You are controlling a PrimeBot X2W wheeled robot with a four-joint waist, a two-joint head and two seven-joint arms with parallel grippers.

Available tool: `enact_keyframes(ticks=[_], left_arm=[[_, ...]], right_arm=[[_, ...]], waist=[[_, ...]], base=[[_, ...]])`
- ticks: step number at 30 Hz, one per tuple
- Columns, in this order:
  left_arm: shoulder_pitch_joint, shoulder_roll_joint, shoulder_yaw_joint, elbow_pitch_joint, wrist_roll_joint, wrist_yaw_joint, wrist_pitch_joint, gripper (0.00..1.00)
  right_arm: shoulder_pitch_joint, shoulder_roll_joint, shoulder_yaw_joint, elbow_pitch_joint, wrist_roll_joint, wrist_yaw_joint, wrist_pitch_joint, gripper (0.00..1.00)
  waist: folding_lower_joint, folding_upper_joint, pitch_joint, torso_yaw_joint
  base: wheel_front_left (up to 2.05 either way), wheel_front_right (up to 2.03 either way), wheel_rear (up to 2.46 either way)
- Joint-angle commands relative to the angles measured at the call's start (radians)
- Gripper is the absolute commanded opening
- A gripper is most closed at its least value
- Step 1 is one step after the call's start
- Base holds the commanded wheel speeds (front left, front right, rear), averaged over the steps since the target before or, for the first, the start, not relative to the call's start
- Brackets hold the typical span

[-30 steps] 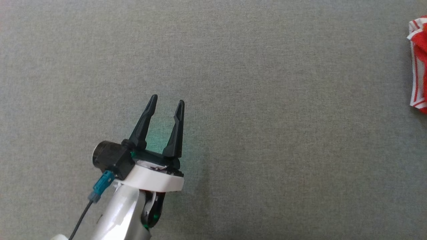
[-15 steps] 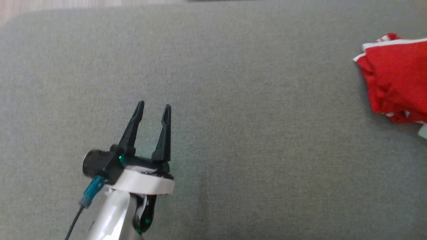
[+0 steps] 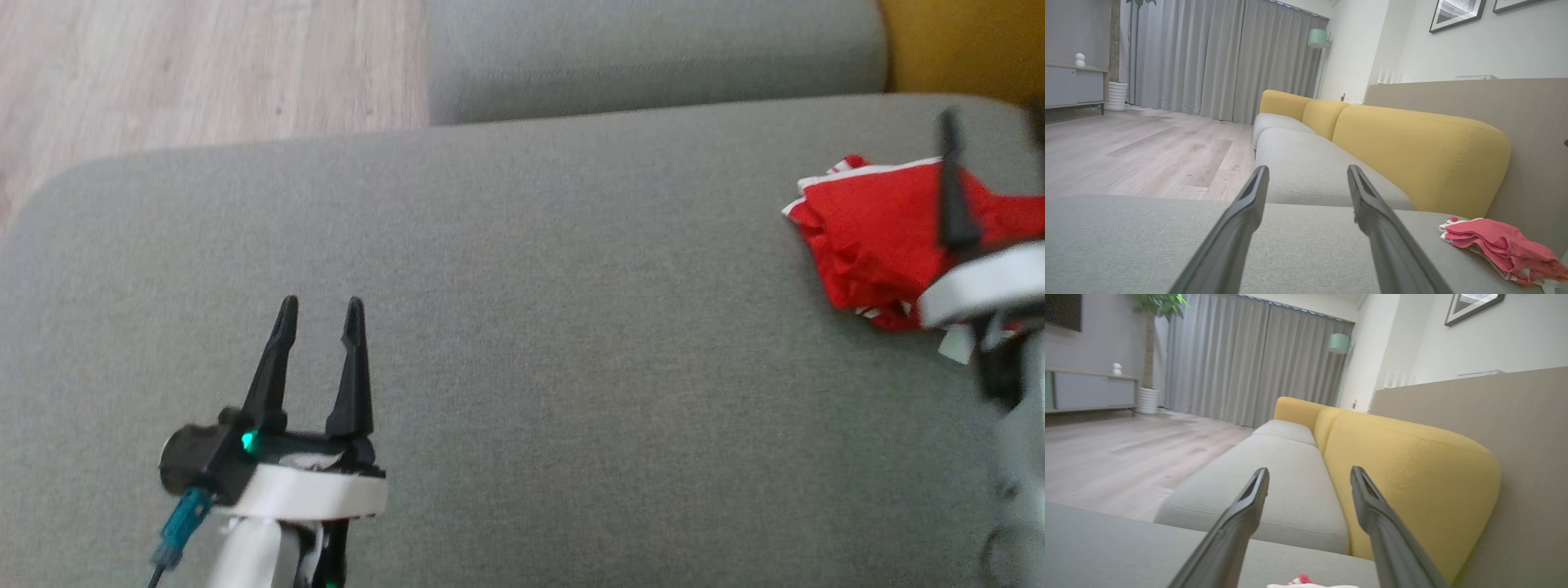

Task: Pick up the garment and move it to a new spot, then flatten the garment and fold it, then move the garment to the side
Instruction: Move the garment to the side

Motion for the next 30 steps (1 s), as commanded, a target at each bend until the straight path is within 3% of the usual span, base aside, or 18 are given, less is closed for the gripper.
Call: enact_keyframes(ticks=[1,12,30], left_arm=[[-0.002,0.004,0.048,-0.048,0.008,0.012,-0.005,1.0],[0.071,0.004,0.062,-0.068,0.017,0.026,-0.005,1.0],[0.111,0.004,0.071,-0.077,-0.016,0.022,-0.005,1.0]], right_arm=[[0.047,0.038,0.021,-0.079,0.04,0.007,-0.031,1.0],[0.315,0.215,0.071,-0.147,0.095,0.007,-0.089,1.0],[0.4,0.24,0.068,-0.213,0.128,0.007,-0.093,1.0]], waist=[[0.0003,0.0,-0.035,-0.014],[0.0003,0.0,-0.063,-0.025],[0.0003,0.0,-0.073,-0.028]], base=[[0.0,0.0,0.0],[0.0,0.0,0.0],[0.0,0.0,0.0]])
